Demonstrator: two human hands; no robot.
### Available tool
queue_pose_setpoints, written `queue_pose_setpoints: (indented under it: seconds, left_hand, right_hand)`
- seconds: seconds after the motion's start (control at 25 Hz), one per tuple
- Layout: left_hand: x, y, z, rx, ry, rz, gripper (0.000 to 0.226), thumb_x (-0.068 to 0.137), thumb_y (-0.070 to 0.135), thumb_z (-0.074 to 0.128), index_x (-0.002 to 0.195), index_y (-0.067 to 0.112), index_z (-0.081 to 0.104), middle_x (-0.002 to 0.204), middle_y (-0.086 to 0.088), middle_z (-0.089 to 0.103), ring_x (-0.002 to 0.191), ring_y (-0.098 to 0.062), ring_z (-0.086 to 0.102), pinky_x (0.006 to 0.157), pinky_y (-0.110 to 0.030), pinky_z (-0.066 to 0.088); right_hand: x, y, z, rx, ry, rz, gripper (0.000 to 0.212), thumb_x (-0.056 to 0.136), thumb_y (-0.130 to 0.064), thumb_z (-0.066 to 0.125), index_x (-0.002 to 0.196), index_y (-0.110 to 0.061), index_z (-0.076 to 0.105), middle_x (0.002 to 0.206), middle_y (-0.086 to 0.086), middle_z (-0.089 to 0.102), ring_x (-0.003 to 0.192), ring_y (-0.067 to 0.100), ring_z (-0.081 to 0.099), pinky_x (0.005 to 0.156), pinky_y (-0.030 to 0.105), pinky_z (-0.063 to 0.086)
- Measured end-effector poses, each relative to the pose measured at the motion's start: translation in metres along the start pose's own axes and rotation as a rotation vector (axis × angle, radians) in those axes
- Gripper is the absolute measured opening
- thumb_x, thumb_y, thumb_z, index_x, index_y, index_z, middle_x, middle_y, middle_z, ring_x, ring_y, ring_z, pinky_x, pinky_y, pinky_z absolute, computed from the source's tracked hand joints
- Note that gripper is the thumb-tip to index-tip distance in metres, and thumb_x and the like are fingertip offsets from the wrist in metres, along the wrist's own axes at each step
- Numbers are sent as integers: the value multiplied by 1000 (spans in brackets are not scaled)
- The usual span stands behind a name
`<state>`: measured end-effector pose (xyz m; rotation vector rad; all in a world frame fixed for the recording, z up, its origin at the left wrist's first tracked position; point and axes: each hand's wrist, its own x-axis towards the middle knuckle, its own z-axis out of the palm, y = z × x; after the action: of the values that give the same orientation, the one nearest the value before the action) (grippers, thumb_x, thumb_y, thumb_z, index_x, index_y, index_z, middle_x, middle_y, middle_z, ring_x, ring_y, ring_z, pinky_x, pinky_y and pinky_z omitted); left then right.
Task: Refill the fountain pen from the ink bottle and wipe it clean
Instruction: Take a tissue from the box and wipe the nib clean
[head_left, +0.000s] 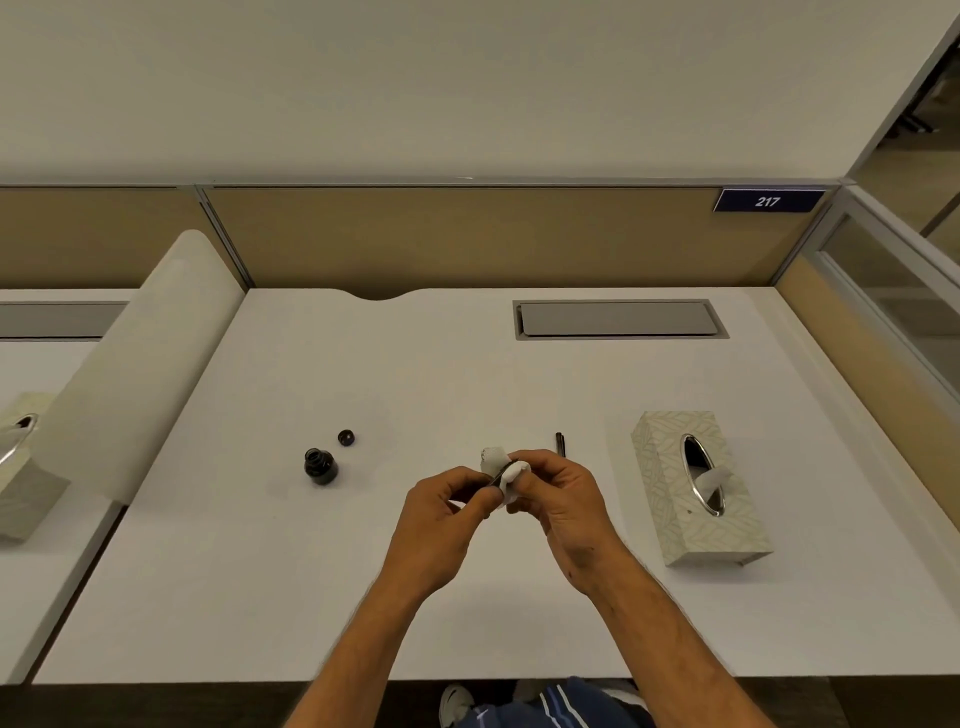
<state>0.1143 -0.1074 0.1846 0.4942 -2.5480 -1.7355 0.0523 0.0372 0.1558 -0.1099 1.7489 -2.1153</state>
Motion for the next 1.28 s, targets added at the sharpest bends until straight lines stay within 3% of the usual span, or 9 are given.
queue_pose_setpoints:
  seconds: [0.16,0.44,0.6,0.76,0.96,1.12,1.28]
  left_hand:
    - [-10,9,9,26,63,12,8,88,28,69,91,28,76,80,14,74,76,2,63,70,-21,48]
    - [-35,47,49,-10,237,11,3,82,24,76,83,26,75,76,12,73,75,-1,65,70,-20,44]
    - [-56,62,69,-104,310,-6,3,84,24,74,85,27,74,79,11,73,71,-1,63,68,-22,48]
    - [-70,63,88,-85,242,-9,13,92,23,64,86,27,74,77,12,72,74,-5,65,71,-21,50]
    - [-82,66,114,20,94,-16,30,99,27,51,80,26,74,63,13,64,65,-1,59,62,-10,47]
    - [-85,66,118,44,82,-25,30,98,27,52,76,27,72,60,18,62,61,1,56,58,-10,44]
    - [-85,67,121,93,73,-26,23,95,30,57,81,31,75,71,17,69,69,0,60,63,-12,48]
  right_hand:
    - [-6,-5,-11,3,7,-4,31,79,-30,73,102,-10,77,99,9,78,94,31,72,74,33,60]
    - [-20,-34,-50,39,37,37,13,89,-15,71,96,-8,79,98,11,78,91,30,70,67,32,57]
    - [-38,-37,-83,132,56,123,15,89,-17,70,98,-9,78,103,8,77,95,23,69,73,32,57]
    - [-60,-29,-101,198,2,175,31,77,-28,73,101,-8,76,111,13,75,105,27,68,77,35,57]
    - [-80,-27,-119,235,-91,144,33,84,-27,68,106,-3,72,112,16,74,100,28,70,79,35,57]
    - [-84,-30,-125,243,-138,136,33,84,-23,65,110,-4,73,110,12,76,95,25,74,79,36,59]
    - [-83,-32,-128,155,-147,112,24,88,-16,64,107,-5,74,103,10,78,93,23,75,79,32,59]
